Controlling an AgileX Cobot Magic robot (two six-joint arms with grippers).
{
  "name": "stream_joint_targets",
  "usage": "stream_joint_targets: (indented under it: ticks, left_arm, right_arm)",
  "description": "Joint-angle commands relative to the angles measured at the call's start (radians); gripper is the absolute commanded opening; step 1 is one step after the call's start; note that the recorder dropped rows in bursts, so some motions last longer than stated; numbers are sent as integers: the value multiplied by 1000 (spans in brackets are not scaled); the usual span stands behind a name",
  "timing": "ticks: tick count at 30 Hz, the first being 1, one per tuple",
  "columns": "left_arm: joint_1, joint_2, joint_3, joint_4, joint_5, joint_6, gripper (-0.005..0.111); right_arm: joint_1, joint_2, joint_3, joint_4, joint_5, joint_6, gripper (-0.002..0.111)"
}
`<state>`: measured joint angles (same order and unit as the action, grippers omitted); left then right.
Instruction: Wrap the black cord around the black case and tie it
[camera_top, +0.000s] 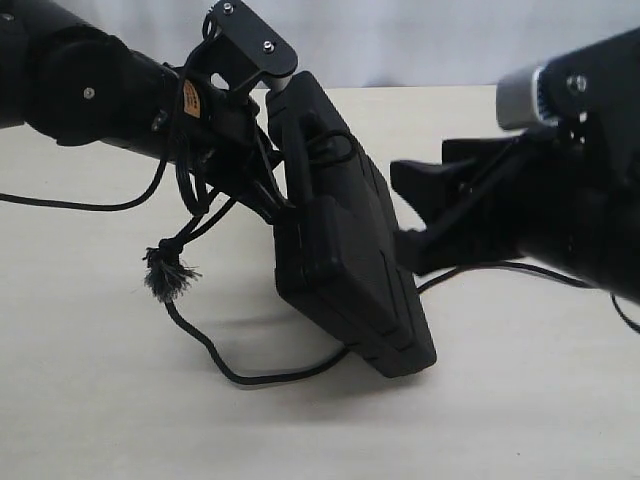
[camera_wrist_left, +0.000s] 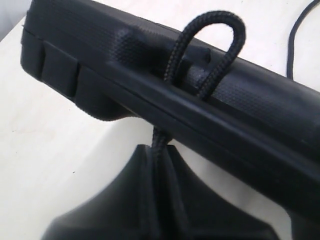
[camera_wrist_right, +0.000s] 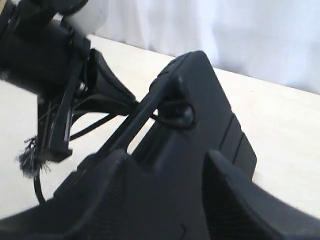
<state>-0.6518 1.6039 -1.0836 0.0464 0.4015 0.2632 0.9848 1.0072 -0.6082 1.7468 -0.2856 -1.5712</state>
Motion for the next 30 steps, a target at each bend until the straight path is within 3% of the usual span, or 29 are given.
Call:
stream_joint_targets:
  ticks: [1, 6, 11, 13, 15, 19, 23, 30]
  left_arm:
    - [1, -4, 2, -6, -26, 3, 0]
    - [1, -4, 2, -6, -25, 3, 0]
    - [1, -4, 2, -6, -23, 3, 0]
    - [1, -4, 2, -6, -23, 3, 0]
    - [1, -4, 2, -6, -23, 3, 0]
    - [1, -4, 2, -6, -23, 3, 0]
    - [-1, -4, 2, -6, -22, 3, 0]
    - [-1, -4, 2, -8, -22, 3, 0]
  right_arm:
    - [-243, 77, -58, -2, 286, -37, 36]
    - [-553, 179, -126, -41, 692, 62, 32]
    - [-803, 376, -378, -603, 1289, 579, 32]
    - [-821, 456, -476, -776, 1344, 768, 32]
    - [-819, 510, -524, -822, 1348, 828, 33]
    - [-807, 593, -548, -643, 1411, 675, 42]
    - [-807, 651, -565, -613, 1417, 648, 55]
    - [-807, 719, -565, -541, 1436, 485, 56]
